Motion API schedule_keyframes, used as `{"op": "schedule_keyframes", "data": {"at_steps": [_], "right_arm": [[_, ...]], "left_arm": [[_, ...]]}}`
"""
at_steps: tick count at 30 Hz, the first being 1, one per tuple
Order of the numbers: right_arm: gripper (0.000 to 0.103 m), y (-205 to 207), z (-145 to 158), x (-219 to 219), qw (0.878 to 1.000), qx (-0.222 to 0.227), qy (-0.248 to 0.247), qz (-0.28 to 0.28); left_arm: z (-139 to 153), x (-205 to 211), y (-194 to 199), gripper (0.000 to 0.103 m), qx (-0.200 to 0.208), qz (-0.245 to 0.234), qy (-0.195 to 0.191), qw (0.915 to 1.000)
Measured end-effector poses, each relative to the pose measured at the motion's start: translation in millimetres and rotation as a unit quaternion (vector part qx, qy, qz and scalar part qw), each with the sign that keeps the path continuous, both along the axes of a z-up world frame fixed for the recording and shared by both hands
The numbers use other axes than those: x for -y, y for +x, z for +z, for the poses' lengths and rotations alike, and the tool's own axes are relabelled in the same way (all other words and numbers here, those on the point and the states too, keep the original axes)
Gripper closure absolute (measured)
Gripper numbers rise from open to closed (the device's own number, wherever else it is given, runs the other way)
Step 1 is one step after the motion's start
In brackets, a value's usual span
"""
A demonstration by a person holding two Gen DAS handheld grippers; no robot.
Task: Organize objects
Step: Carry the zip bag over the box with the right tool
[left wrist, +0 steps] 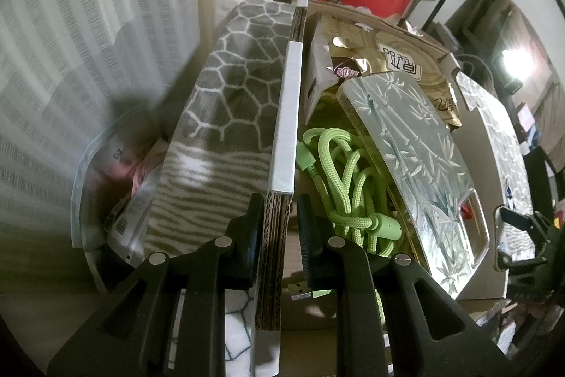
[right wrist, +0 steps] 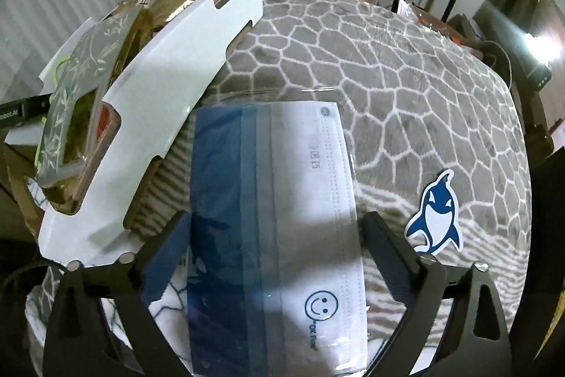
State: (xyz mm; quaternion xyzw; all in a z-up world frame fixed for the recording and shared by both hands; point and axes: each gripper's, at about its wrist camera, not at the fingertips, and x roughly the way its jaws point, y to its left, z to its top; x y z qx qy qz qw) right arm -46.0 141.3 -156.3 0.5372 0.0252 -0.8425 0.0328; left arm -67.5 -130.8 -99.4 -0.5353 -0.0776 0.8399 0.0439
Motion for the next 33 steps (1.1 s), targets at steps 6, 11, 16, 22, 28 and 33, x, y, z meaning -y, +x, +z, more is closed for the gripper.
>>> {"op": "schedule_keyframes", "data": {"at_steps": [6, 11, 16, 22, 28, 33], "right_arm": [[0.078, -2, 11, -15, 1.000, -0.001, -0.012, -0.020], [0.098, 2, 14, -8, 1.000, -0.011, 0.005, -0.005], [0.099, 4, 27, -12, 0.999, -0.033, -0.009, -0.012], [0.099, -4, 57, -25, 0.998, -0.055, -0.023, -0.026], [0.100, -13, 88, -30, 0.996, -0.075, -0.039, -0.031], [0.100, -25, 116, -23, 0.992, -0.088, -0.092, -0.020]], "left_arm": [[0, 0, 0, 0.085, -0.001, -0.001, 0.002, 1.0000], [0, 2, -1, 0.085, 0.001, -0.001, 0.003, 1.0000], [0, 0, -1, 0.085, 0.000, -0.002, 0.003, 1.0000], [0, 0, -1, 0.085, 0.000, -0.002, 0.003, 1.0000], [0, 0, -1, 0.085, 0.000, -0.002, 0.007, 1.0000], [0, 0, -1, 0.085, 0.000, -0.004, 0.007, 1.0000]]}}
